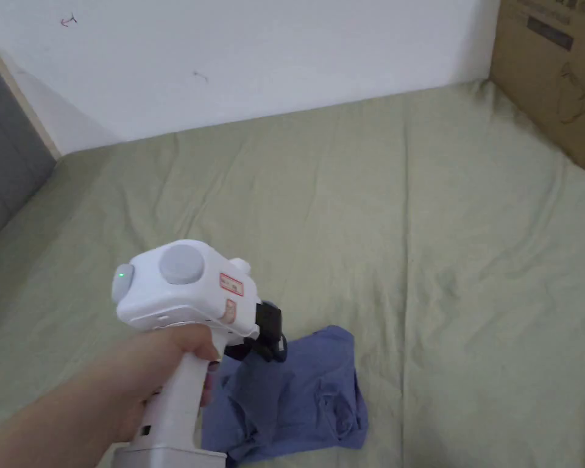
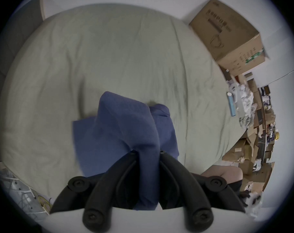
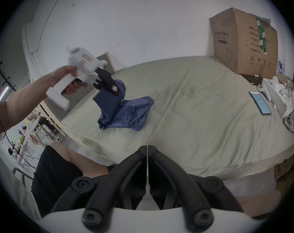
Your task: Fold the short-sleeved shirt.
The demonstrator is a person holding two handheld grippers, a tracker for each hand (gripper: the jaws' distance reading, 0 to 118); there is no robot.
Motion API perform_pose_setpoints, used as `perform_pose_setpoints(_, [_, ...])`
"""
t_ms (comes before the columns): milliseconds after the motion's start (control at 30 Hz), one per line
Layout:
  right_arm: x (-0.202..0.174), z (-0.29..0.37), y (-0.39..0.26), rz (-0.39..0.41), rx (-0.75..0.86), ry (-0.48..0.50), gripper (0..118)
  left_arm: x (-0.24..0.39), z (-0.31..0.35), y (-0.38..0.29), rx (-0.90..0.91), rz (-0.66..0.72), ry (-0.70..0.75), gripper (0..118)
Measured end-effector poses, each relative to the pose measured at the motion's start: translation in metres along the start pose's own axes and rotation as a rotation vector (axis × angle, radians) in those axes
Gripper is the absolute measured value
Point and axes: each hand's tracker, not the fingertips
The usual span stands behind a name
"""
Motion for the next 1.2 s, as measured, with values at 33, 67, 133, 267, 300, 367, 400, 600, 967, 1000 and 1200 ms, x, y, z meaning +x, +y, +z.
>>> perform_pose_setpoints(33, [0.001, 0.003, 0.0, 0.001, 0.003, -0.007, 2, 0.01, -0.017, 0.002, -0.02, -0.016, 0.006, 11])
perform_pose_setpoints(67, [0.002, 0.004, 0.0, 0.005, 0.006, -0.011, 2, 0.018, -0.032, 0.002, -0.019, -0.015, 0.004, 11])
perform_pose_setpoints(133, [0.005, 0.005, 0.001, 0.026, -0.004, -0.021, 1, 0.031, -0.057, 0.004, -0.087, -0.006, 0.019, 12])
perform_pose_setpoints(267, [0.012, 0.006, 0.001, 0.047, -0.011, -0.048, 2, 0.06, -0.063, 0.003, -0.07, -0.112, 0.066, 29])
perform_pose_setpoints(300, [0.013, 0.006, 0.0, 0.035, -0.007, -0.044, 2, 0.06, -0.054, 0.002, -0.043, -0.109, -0.003, 40])
perform_pose_setpoints(367, [0.015, 0.005, -0.001, 0.029, -0.008, -0.043, 2, 0.055, -0.027, -0.002, 0.002, -0.063, -0.126, 55])
perform_pose_setpoints(400, [0.015, 0.003, -0.001, 0.03, -0.011, -0.044, 2, 0.051, -0.014, -0.005, 0.023, -0.042, -0.165, 65])
perform_pose_setpoints(600, [0.014, -0.011, -0.004, 0.028, -0.033, -0.013, 2, 0.026, 0.02, -0.029, 0.2, -0.046, -0.07, 86])
perform_pose_setpoints(967, [0.003, -0.009, 0.001, 0.062, -0.045, -0.017, 2, 0.053, -0.1, -0.049, 0.083, -0.106, 0.019, 2])
perform_pose_setpoints(1000, [0.002, -0.01, 0.003, 0.066, -0.047, -0.019, 2, 0.05, -0.097, -0.046, 0.082, -0.065, -0.006, 2])
perform_pose_setpoints(1200, [-0.01, -0.042, 0.03, 0.071, -0.052, 0.032, 2, 0.019, -0.006, -0.053, 0.239, -0.089, -0.24, 2])
